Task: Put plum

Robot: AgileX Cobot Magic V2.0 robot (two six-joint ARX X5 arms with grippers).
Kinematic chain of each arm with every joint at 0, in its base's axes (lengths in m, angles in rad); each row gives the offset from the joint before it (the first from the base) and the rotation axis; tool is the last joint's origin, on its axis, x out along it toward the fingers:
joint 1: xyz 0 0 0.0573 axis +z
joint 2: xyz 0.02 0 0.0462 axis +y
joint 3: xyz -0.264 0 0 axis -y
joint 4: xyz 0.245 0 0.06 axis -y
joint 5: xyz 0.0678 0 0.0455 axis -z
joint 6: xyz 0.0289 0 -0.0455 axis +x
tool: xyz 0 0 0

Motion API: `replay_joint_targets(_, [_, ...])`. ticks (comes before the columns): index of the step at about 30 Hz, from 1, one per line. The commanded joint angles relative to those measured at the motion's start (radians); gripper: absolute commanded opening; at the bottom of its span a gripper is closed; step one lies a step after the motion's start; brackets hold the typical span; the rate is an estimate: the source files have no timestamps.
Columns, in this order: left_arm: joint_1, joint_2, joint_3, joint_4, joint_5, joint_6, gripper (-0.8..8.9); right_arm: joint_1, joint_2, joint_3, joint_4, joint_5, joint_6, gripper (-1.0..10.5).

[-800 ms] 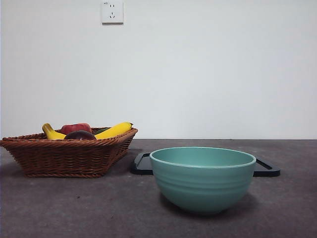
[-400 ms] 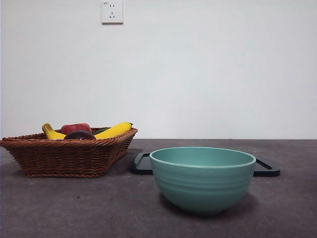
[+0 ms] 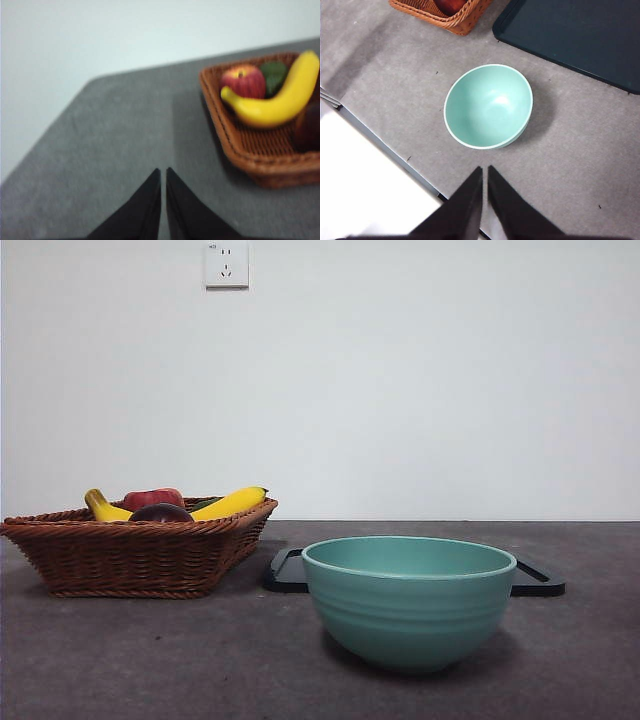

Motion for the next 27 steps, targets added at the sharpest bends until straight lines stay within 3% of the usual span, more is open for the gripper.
replay_joint_targets(1, [0.003, -0.001, -0.021, -0.033, -0.003, -0.008, 0.15, 0.006, 0.003, 0.013, 0.011, 0.000, -0.001, 0.1])
replay_joint_targets(27, [0.003, -0.001, -0.021, -0.032, -0.003, -0.017, 0.15, 0.006, 0.003, 0.013, 0.011, 0.000, -0.001, 0.1])
